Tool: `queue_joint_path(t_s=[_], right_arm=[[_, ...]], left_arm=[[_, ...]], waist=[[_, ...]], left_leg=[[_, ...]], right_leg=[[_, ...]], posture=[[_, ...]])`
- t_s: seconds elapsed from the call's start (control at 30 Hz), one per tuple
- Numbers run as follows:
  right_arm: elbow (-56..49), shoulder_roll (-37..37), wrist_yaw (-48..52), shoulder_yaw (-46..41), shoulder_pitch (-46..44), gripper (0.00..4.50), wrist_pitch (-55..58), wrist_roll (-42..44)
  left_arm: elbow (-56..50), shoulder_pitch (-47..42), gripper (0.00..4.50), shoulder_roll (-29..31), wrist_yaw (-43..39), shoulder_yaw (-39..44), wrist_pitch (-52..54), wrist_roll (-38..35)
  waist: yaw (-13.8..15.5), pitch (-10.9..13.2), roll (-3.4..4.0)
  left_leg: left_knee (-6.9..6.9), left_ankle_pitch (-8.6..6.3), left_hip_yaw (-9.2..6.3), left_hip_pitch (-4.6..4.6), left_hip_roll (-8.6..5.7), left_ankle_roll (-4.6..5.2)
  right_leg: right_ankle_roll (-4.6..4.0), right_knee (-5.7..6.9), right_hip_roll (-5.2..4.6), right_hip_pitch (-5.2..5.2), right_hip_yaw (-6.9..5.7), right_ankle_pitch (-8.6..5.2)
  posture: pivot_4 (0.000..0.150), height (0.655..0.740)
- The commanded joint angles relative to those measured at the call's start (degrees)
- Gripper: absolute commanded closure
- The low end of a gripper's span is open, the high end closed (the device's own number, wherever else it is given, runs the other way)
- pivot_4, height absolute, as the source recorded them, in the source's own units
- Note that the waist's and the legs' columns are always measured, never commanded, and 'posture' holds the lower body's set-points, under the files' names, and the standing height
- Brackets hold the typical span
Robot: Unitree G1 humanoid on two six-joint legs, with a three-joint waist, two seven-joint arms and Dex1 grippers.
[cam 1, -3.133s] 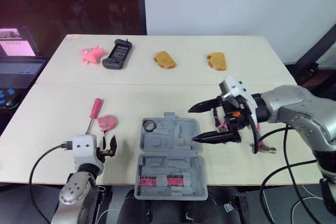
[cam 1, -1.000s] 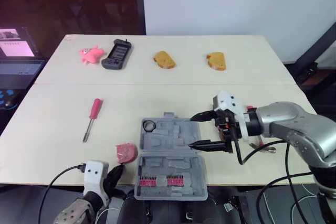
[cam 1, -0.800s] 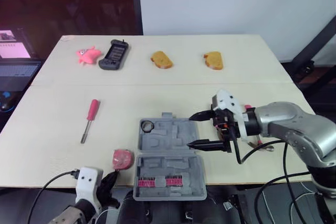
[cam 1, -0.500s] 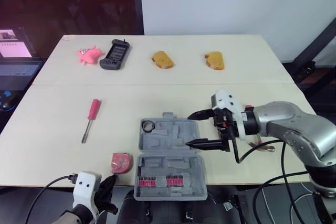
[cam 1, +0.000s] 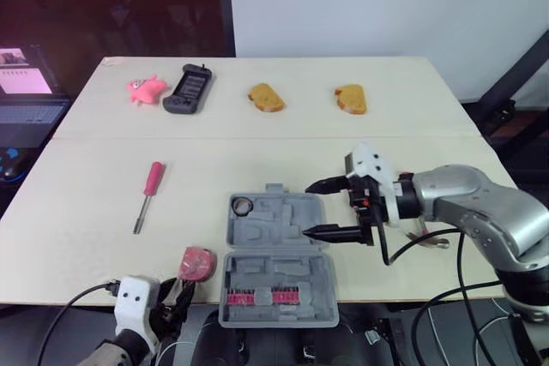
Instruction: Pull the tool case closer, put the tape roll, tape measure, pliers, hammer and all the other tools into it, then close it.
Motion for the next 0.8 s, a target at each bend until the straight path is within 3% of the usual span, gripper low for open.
queue_joint_path(t_s=[0.03, 0.33, 0.5, 0.67, 0.8], right_arm=[[-1.0, 0.3, 0.2, -0.7, -0.7, 0.00, -0.2, 0.6], [0.6, 0.4, 1.0, -0.6, -1.0, 0.00, -1.6, -0.1], [-0.9, -1.4, 5.6, -1.3, -0.8, 0.00, -1.3, 2.4], [-2.3, -4.9, 8.7, -3.7, 0.2, 0.00, -0.1, 5.3], [-3.4, -6.3, 8.6, -4.9, 1.4, 0.00, -0.1, 6.0]], left_arm=[[-2.4, 2.1, 0.03, 3.0, -4.2, 5.5, -2.3, -3.1], [-2.9, 2.6, 0.03, 16.4, -20.6, 17.7, -2.2, -12.2], [7.7, -5.6, 0.03, 33.7, -36.9, 19.6, -4.3, -9.7], [20.2, -21.4, 0.03, 42.2, -49.8, 10.5, -15.2, -4.0], [29.8, -32.8, 0.03, 38.8, -54.8, 2.4, -30.1, 1.4]], waist=[[0.0, 0.0, 0.00], [0.1, 0.0, 0.02], [0.1, 0.1, 0.17], [0.1, 0.2, 0.25], [0.0, 0.2, 0.30]], left_leg=[[0.00, 0.00, 0.00, 0.00, 0.01, 0.00], [-0.01, -0.09, 0.00, -0.02, -0.01, -0.15], [-0.03, -0.09, -0.03, -0.02, 0.00, -0.19], [-0.10, -0.11, 0.03, -0.06, -0.01, -0.17], [-0.21, -0.04, 0.16, -0.04, -0.01, 0.01]], right_leg=[[0.00, 0.00, 0.00, 0.00, 0.00, 0.00], [0.00, -0.07, -0.03, -0.01, -0.02, 0.00], [-0.02, -0.08, 0.08, -0.01, -0.12, 0.01], [0.00, -0.16, 0.04, -0.05, -0.11, 0.01], [0.02, -0.27, 0.01, -0.03, -0.09, 0.03]], posture=[[0.150, 0.7188], [0.150, 0.7188], [0.150, 0.7188], [0.150, 0.7188], [0.150, 0.7188]])
